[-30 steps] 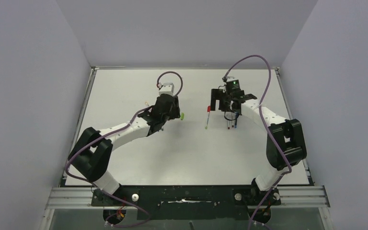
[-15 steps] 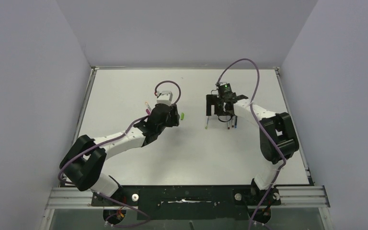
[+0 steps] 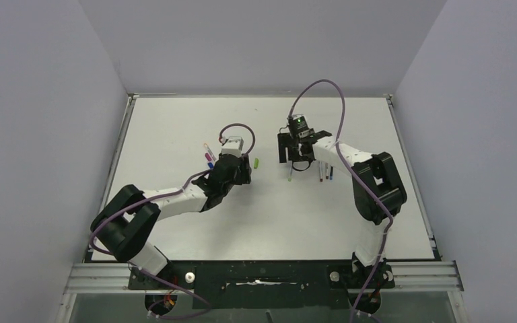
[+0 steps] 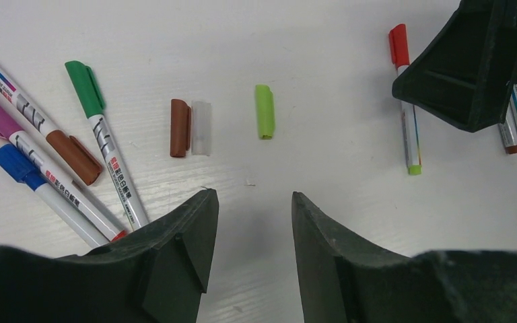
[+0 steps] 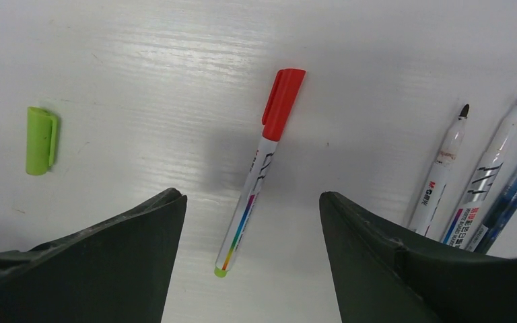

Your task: Open the pen caps

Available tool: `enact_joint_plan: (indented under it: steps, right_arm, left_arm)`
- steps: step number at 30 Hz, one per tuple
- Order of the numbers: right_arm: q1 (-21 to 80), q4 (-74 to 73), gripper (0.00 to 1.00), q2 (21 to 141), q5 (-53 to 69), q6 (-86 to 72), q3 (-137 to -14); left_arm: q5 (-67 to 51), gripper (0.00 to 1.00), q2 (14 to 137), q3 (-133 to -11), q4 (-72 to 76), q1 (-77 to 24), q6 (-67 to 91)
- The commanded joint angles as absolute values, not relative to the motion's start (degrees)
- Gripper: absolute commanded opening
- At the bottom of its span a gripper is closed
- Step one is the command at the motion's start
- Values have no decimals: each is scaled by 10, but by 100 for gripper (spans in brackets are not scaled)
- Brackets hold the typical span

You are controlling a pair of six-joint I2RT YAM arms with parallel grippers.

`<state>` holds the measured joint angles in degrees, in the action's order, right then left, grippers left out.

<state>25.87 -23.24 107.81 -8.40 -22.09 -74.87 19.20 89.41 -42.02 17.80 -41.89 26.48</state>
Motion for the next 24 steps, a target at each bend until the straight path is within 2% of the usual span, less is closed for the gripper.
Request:
enact_joint_plan:
  steps: [1,12,24]
  right_arm:
    - [260,-245,73,1082,-116,-234,-771]
    - [265,-243,55,1117,-116,-243,-773]
    - [272,-257,48,1116,-126,-232,-764]
  left_arm:
    - [194,44,874,-418,227,-417,259]
    - [192,44,872,-418,227,-417,262]
    - [193,44,857,-410,234,-417,265]
